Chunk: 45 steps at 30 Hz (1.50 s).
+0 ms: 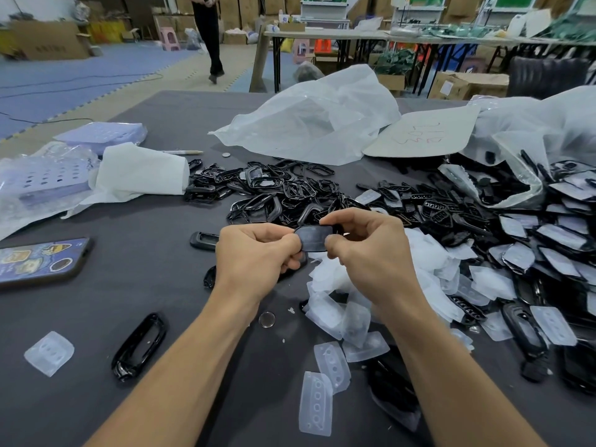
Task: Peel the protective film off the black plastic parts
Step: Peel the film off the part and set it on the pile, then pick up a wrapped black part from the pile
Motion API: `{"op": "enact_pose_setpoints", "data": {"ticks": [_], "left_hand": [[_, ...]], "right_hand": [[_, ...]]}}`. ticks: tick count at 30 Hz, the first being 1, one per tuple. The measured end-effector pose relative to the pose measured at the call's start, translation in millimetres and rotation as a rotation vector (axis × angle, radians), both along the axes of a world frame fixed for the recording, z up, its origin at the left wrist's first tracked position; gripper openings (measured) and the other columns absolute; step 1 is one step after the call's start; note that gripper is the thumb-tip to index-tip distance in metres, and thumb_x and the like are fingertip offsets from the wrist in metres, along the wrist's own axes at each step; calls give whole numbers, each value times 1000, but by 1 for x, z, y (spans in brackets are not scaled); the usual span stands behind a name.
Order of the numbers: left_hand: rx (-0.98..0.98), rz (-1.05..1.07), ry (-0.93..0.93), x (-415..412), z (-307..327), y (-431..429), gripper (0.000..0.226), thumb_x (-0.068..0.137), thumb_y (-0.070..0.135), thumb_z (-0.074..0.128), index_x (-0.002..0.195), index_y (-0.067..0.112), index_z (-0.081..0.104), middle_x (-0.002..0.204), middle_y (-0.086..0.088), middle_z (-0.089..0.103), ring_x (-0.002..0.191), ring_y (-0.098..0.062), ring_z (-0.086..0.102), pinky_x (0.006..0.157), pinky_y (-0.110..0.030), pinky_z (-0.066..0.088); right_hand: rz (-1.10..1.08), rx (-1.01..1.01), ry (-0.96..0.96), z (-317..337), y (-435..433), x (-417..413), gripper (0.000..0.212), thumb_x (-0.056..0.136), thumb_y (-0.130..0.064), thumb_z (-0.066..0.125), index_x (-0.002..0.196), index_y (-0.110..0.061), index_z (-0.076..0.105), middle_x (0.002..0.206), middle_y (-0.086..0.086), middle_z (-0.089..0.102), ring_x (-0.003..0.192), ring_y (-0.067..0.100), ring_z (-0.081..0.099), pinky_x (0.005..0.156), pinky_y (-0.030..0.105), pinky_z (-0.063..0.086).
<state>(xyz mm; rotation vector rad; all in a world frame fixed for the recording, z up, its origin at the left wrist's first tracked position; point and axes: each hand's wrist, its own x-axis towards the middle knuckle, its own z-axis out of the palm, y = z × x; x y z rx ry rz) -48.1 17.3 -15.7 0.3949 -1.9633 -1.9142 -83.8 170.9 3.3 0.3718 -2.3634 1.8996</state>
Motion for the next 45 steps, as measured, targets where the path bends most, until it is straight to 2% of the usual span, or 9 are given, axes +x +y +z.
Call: {"op": "enact_pose_setpoints", "data": {"ticks": [4,7,14,17,19,22,29,35,45], "left_hand": [[39,8,-27,-2,-3,-2,16,68,4,70,66,16,81,57,-9,71,45,-11,60,44,-18,44],[40,0,-50,-3,-4,-3,16,67,8,70,69,19,82,59,-9,73,47,-11,61,45,-17,44],[-12,34,-32,-1,-7,-6,6,74,33,78,77,33,83,65,-5,76,50,-12,64,51,-19,49],[-107,100,-30,-1,-10,-10,6,77,33,77,76,35,82,63,-2,75,49,-12,65,50,-21,51],[-172,133,-35,-2,-11,-10,6,77,36,76,75,39,81,61,2,74,46,-9,64,49,-20,49],[-250,161,-50,-3,-13,-9,6,77,41,75,75,45,79,60,7,73,46,-6,62,52,-29,52],[-598,230,-115,2,-8,-10,8,79,43,73,73,48,75,65,31,67,72,9,64,62,-18,43],[-962,85,-159,0,-17,-8,11,76,39,80,86,42,80,83,20,70,86,-12,64,79,-32,51],[-964,118,-226,-2,-25,-11,23,77,43,80,100,44,78,98,18,75,96,-16,69,77,-29,48]], "right_hand": [[27,346,221,-1,1,7,43,73,-12,84,110,-33,77,97,-24,72,83,-16,56,75,1,40],[16,489,249,-2,-2,9,49,76,-15,84,119,-37,74,115,-14,70,96,-7,52,85,0,35],[-36,555,114,11,26,-9,39,77,-6,81,107,-30,80,85,-23,68,81,-15,60,70,-7,38],[-310,633,70,23,65,-28,39,79,-10,79,113,-29,78,99,-12,78,92,9,71,92,18,53],[-639,674,81,27,96,-36,44,78,-17,80,121,-25,74,106,4,78,106,28,68,109,40,44],[-839,703,46,23,117,-38,73,74,-17,83,142,-14,57,125,19,67,127,39,53,119,50,26],[-451,682,64,6,68,-48,51,87,-4,58,136,-20,65,108,15,74,109,35,64,111,44,42],[-348,884,-90,-2,63,-85,47,88,3,57,122,-25,74,120,11,73,120,33,61,110,45,43],[-219,1263,-44,-2,63,-119,24,87,-10,67,110,-16,69,103,6,69,102,31,62,95,39,39]]}}
